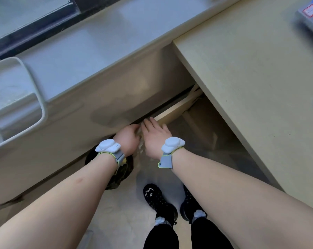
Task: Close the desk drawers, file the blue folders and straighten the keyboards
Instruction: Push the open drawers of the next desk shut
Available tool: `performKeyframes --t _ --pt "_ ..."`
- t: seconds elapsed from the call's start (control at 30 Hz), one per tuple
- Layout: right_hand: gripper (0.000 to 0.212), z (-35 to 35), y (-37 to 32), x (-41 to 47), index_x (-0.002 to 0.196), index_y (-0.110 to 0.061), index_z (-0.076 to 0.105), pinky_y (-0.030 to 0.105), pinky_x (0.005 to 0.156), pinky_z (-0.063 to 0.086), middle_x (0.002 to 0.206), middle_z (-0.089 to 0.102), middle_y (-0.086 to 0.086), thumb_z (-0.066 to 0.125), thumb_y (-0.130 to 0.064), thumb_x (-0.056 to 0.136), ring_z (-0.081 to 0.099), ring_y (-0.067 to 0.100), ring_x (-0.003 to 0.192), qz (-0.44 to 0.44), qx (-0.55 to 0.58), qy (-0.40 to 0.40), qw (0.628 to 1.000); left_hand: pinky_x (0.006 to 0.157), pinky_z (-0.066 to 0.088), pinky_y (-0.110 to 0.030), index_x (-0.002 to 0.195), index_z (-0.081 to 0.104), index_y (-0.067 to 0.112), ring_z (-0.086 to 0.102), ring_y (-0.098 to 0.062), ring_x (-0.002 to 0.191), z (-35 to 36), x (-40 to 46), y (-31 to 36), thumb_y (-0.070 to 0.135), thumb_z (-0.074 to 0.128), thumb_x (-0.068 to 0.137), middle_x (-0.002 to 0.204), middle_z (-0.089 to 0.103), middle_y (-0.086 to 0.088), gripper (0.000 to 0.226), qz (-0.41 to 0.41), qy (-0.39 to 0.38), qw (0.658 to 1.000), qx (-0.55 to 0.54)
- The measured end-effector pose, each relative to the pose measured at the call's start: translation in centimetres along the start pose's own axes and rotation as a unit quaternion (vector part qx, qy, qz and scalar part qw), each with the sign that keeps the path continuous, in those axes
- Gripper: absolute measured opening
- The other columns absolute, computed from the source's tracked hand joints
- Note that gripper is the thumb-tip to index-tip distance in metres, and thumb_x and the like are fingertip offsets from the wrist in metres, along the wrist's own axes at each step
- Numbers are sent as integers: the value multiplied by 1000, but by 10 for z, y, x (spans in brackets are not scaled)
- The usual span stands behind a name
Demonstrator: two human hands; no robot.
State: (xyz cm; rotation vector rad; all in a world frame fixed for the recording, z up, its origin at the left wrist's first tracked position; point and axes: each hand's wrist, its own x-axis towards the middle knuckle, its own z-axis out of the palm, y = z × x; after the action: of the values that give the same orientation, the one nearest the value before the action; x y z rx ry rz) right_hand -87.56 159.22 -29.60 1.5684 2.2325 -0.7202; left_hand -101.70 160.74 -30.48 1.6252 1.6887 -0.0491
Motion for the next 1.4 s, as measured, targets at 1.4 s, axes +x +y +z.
performKeyframes --t 1.4 --pt "72 101 135 -223 152 -5 23 32 94 43 147 43 11 53 -19 88 53 28 124 338 248 55 906 86 59 -48 104 67 -1 71 -38 95 193 -53 241 23 54 96 102 72 -21 28 -27 -166 986 -10"
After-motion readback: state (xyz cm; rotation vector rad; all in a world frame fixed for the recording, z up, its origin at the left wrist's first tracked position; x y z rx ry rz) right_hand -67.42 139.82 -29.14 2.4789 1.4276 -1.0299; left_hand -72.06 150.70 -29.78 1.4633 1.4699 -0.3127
